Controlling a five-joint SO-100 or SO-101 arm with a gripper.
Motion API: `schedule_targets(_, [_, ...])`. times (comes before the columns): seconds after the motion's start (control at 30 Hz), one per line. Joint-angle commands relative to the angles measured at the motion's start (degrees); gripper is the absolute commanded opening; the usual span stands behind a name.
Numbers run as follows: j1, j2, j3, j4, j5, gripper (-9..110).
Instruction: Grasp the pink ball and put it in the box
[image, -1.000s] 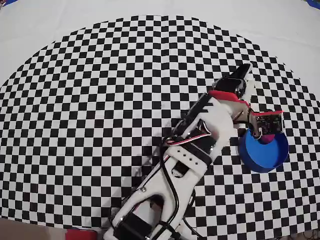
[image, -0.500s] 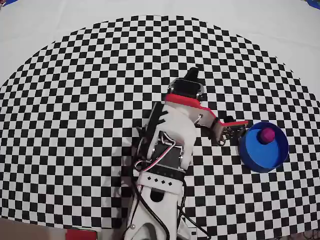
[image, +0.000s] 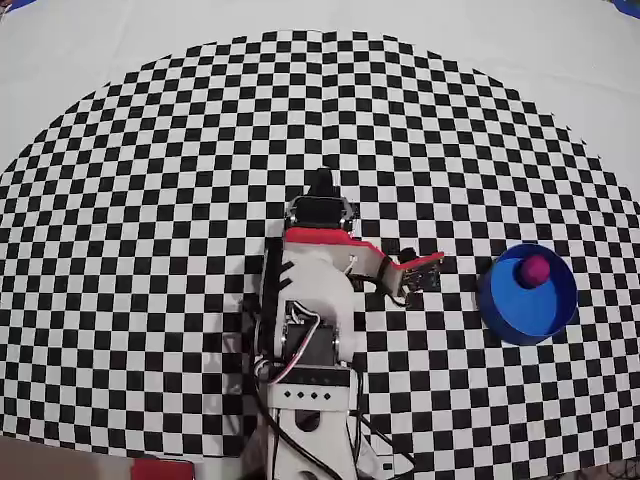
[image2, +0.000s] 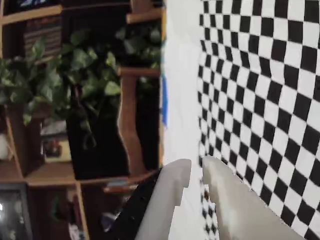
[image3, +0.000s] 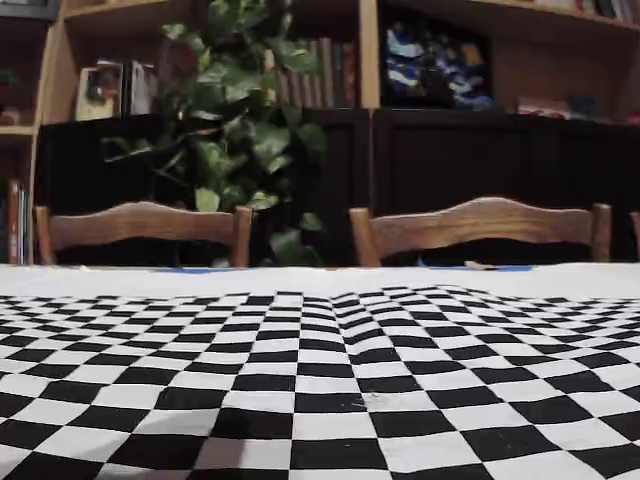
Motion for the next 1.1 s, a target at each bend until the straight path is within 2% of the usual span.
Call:
schedule_targets(0.0, [-1.5,2.8,2.5,0.7,0.0,0])
schedule_targets(0.6, [-2.3,2.8,3.4,22.8,0.0,0])
schedule_targets(1.07, [-2.2,2.8,3.4,22.9,0.1,1])
